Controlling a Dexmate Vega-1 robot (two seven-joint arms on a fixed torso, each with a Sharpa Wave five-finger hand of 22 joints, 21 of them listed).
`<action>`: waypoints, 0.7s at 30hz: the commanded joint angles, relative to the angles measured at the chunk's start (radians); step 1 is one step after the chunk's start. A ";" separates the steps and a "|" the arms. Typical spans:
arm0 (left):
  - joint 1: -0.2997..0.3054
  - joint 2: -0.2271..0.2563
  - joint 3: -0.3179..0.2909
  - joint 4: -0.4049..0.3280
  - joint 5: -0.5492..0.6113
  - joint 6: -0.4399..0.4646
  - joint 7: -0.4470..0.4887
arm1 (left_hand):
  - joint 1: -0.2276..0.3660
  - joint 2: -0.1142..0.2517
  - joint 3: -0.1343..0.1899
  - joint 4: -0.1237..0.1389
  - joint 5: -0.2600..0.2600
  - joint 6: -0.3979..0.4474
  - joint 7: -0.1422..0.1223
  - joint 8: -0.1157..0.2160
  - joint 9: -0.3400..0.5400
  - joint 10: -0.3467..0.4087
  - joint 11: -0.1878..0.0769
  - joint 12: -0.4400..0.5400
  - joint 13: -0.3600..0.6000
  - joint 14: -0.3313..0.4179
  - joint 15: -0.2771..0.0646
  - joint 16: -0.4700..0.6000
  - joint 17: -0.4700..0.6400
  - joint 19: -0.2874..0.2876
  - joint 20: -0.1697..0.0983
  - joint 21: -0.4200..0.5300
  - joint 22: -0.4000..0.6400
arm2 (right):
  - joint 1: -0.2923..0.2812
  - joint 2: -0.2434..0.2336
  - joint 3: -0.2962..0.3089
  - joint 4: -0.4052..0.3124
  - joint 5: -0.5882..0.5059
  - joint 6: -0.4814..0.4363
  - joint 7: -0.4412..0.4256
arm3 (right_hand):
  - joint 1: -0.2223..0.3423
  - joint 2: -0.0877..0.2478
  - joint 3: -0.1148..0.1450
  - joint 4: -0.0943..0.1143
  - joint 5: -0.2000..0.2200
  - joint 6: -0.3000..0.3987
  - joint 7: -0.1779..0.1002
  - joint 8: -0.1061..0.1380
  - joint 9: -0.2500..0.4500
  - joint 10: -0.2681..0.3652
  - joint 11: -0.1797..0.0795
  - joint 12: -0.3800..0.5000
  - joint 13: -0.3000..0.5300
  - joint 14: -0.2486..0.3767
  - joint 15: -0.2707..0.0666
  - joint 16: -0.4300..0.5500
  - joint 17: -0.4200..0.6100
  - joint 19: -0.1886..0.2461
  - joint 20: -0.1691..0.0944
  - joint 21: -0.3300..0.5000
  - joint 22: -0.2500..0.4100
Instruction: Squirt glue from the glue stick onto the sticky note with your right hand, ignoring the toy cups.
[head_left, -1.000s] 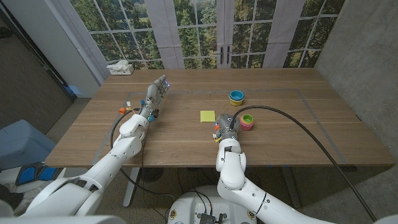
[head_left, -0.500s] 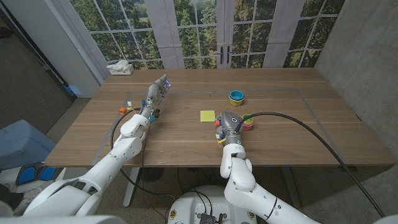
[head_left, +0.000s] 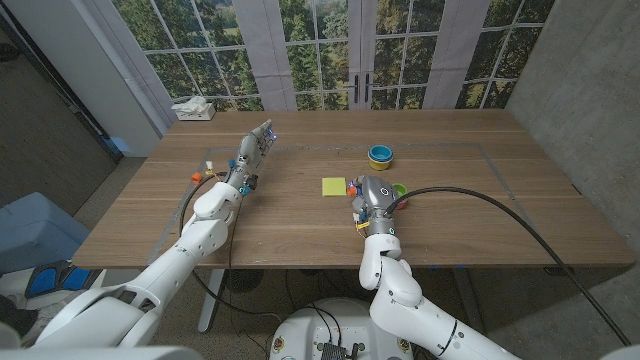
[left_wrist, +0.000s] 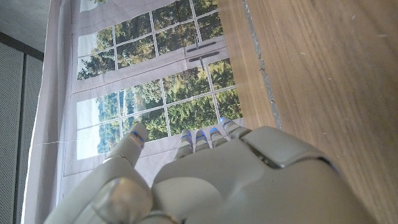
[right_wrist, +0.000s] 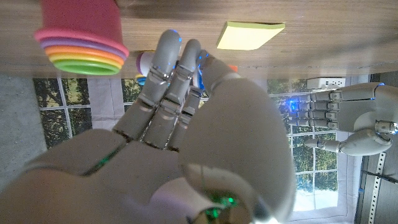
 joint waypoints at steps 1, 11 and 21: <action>-0.015 0.023 0.028 -0.004 0.097 -0.036 0.064 | 0.013 0.061 0.005 -0.010 -0.003 0.019 -0.008 0.006 0.006 0.017 -0.003 0.007 0.004 0.019 -0.020 0.005 0.002 0.014 -0.052 0.005 0.002 | -0.001 -0.023 0.022 0.004 0.106 0.063 -0.108 | 0.005 0.013 -0.003 0.000 0.007 0.129 0.119 -0.001 0.002 0.079 0.069 -0.005 0.004 0.019 -0.039 -0.005 0.002 0.002 -0.089 -0.002 0.002; -0.001 0.063 0.052 -0.067 0.221 -0.057 0.167 | 0.021 0.062 0.010 -0.022 -0.004 0.048 -0.026 0.006 0.006 0.039 -0.007 0.007 0.004 0.043 -0.021 0.003 0.001 0.040 -0.048 0.009 0.003 | -0.007 -0.042 0.035 0.000 0.154 0.137 -0.167 | 0.005 0.010 -0.004 -0.002 0.008 0.131 0.119 -0.004 0.002 0.075 0.065 -0.008 0.005 0.016 -0.039 -0.007 0.003 0.001 -0.089 -0.006 0.002; 0.026 0.103 0.065 -0.138 0.306 -0.040 0.241 | 0.024 0.088 0.021 -0.010 -0.002 0.055 -0.016 -0.001 0.006 0.056 -0.007 0.006 0.004 0.052 -0.025 0.002 0.006 0.051 -0.042 0.008 0.004 | -0.014 -0.048 0.047 0.002 0.186 0.196 -0.208 | 0.005 0.010 -0.004 -0.001 0.009 0.133 0.118 -0.006 0.001 0.079 0.065 -0.007 0.006 0.016 -0.038 -0.007 0.006 0.002 -0.089 -0.008 0.002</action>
